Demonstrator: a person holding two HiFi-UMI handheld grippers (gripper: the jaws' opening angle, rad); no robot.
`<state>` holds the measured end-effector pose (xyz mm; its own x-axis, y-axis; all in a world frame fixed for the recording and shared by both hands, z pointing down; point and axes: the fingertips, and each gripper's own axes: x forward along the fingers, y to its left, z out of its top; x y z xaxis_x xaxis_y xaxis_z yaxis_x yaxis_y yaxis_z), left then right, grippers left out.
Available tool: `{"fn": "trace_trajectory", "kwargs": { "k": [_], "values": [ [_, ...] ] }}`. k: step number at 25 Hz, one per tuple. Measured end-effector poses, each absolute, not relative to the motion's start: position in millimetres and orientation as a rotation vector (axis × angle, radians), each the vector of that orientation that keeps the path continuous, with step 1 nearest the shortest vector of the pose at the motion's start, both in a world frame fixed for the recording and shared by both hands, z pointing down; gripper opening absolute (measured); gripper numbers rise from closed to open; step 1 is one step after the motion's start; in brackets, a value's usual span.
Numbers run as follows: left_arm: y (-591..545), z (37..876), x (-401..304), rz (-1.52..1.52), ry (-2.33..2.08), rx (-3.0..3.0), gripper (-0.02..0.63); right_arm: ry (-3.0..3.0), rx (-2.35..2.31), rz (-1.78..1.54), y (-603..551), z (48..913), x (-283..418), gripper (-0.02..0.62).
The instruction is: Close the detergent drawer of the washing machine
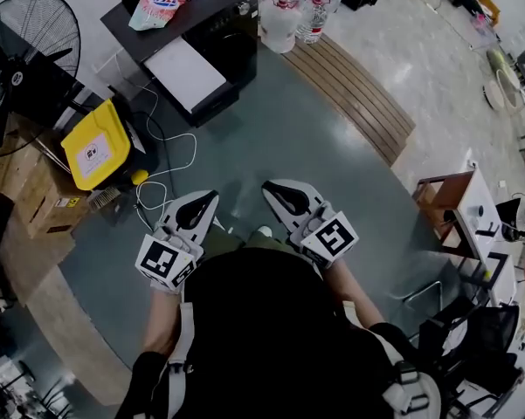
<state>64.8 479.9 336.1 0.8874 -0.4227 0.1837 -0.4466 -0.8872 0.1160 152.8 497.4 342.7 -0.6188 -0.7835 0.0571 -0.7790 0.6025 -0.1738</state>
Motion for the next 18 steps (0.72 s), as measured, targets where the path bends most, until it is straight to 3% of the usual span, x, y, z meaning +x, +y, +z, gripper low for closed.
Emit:
{"fn": "trace_trajectory", "kwargs": {
  "k": [18],
  "values": [
    [301.8, 347.6, -14.9, 0.124, -0.578, 2.865, 0.011, 2.838, -1.472, -0.317, 329.9, 345.9, 74.7, 0.032]
  ]
}}
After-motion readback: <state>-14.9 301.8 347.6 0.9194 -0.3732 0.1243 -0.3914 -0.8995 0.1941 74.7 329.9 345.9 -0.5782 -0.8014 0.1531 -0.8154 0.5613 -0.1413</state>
